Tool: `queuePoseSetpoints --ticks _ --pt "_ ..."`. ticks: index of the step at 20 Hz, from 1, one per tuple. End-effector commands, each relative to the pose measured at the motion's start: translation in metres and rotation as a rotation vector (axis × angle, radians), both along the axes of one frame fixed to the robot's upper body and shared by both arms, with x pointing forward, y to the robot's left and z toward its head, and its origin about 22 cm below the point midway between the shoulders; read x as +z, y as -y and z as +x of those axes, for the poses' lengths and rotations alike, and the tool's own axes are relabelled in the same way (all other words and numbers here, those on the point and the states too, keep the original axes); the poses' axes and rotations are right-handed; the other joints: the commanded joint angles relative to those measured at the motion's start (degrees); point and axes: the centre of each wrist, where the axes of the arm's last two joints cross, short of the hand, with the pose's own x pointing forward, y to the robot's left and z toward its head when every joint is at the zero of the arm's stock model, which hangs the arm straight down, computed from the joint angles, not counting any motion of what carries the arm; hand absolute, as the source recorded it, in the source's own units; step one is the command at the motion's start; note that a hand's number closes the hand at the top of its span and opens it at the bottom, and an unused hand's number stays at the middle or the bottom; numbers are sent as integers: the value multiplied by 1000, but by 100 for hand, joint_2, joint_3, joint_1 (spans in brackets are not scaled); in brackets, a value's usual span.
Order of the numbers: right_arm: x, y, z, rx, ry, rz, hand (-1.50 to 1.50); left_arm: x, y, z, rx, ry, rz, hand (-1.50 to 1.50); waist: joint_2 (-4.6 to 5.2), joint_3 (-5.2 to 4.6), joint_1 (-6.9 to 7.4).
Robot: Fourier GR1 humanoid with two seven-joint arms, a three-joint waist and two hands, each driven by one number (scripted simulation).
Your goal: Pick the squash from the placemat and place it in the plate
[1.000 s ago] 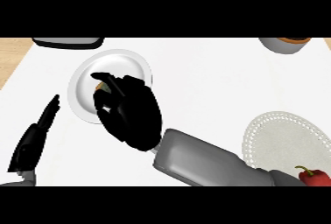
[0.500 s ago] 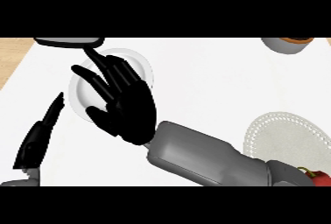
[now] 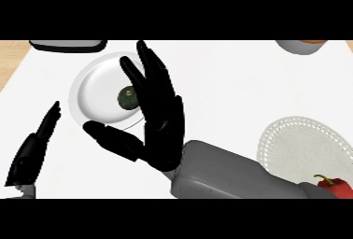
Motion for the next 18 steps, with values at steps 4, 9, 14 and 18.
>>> queuePoseSetpoints --ticks 4,9,14,18 --pt "2 37 -22 8 86 146 -150 2 5 3 -19 23 -15 0 96 20 64" --pt "15 81 -21 -4 156 94 -150 -4 -1 1 0 18 -4 0 110 30 27" --pt "2 100 -27 -18 138 52 -150 -5 6 2 -18 17 8 0 121 39 74" --pt "5 106 -26 -36 142 77 -150 -2 8 -2 -39 9 -5 0 114 48 159"
